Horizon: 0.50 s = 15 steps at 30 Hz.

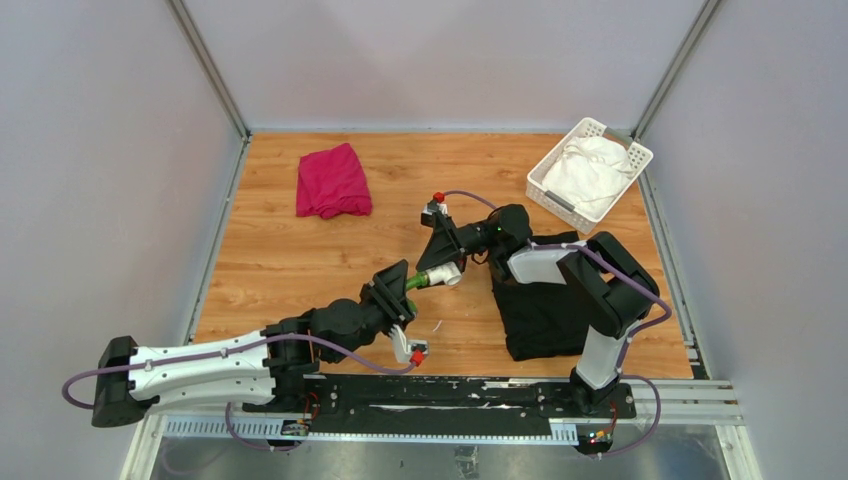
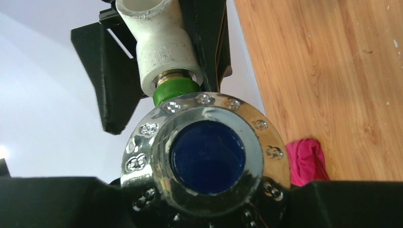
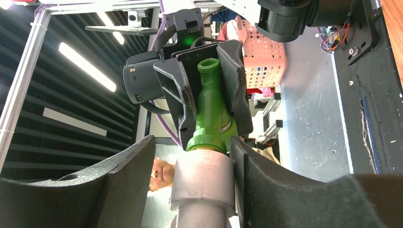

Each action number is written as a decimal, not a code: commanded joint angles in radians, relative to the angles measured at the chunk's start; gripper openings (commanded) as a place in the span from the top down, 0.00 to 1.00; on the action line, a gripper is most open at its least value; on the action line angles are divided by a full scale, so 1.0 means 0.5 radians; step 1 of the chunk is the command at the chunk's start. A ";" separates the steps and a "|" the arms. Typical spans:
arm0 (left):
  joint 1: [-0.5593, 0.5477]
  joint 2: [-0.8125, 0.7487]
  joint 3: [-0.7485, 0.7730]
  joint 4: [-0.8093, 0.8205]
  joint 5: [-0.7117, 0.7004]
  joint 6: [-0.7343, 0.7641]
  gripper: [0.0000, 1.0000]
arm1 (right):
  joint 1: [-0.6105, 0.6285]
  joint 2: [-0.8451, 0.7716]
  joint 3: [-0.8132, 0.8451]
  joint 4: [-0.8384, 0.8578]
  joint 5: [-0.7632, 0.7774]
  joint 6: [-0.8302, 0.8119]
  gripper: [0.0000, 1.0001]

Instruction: Install the water faucets

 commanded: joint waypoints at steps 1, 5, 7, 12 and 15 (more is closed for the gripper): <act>0.004 0.139 -0.106 -0.122 0.163 -0.096 1.00 | 0.225 -0.067 0.132 0.216 0.410 0.337 0.33; 0.005 0.076 -0.118 -0.067 0.175 -0.184 1.00 | 0.225 -0.058 0.100 0.216 0.419 0.328 0.16; 0.006 0.044 -0.124 -0.014 0.166 -0.211 1.00 | 0.227 -0.055 0.080 0.216 0.419 0.323 0.10; 0.006 -0.031 -0.115 0.123 0.141 -0.307 1.00 | 0.226 -0.019 0.043 0.216 0.393 0.304 0.07; 0.006 -0.058 -0.102 0.156 0.133 -0.334 1.00 | 0.225 0.010 0.013 0.215 0.380 0.290 0.05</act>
